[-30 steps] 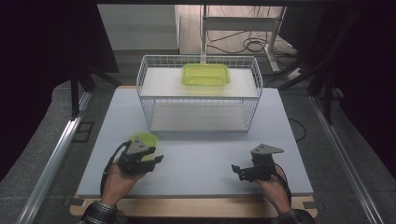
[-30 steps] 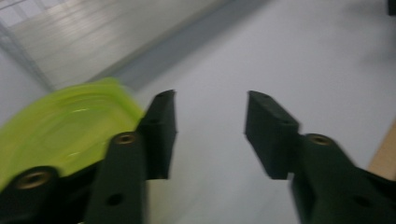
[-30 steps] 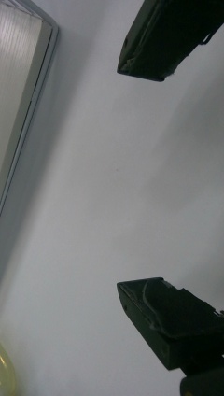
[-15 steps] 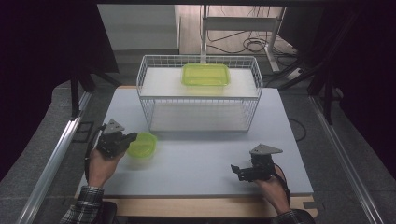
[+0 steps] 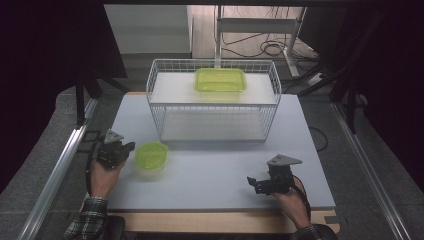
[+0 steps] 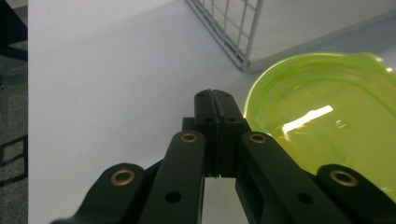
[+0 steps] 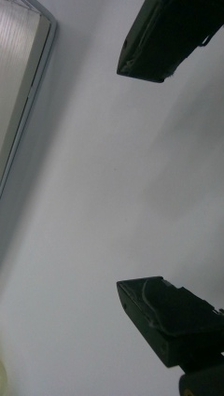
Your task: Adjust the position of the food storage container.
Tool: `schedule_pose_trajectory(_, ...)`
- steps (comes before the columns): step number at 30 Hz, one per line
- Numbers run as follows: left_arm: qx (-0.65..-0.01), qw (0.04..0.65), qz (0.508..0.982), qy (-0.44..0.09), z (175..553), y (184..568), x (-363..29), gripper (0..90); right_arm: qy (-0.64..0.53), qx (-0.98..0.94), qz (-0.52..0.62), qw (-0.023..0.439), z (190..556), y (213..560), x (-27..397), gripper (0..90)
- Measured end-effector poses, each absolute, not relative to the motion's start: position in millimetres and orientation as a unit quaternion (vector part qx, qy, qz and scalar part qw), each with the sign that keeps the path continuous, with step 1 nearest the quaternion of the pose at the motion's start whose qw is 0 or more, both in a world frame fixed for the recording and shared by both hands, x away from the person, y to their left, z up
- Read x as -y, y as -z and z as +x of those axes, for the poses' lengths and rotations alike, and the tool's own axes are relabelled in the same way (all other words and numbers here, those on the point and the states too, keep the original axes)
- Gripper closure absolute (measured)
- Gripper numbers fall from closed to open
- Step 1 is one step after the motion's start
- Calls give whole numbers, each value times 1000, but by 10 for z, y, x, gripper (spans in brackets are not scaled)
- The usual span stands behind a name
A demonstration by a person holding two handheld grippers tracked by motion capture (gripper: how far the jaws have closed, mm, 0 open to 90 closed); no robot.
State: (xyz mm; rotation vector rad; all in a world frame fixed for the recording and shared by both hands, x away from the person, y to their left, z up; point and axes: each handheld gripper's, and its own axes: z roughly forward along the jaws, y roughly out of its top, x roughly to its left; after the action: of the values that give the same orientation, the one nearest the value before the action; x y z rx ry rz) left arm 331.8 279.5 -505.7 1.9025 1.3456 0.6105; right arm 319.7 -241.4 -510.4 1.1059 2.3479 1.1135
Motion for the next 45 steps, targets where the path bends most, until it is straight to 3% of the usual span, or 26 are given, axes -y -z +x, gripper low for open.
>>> schedule_pose_trajectory(19, -508, 368, 747, -218, 3320, 5121, -2619, 899, -382, -827, 383, 155, 3199, 5128, 2398, 6)
schedule_pose_trajectory(45, -437, 385, 794, -173, 3222, 5065, -1830, 900, -375, -833, 378, 148, 3198, 5152, 2378, 7)
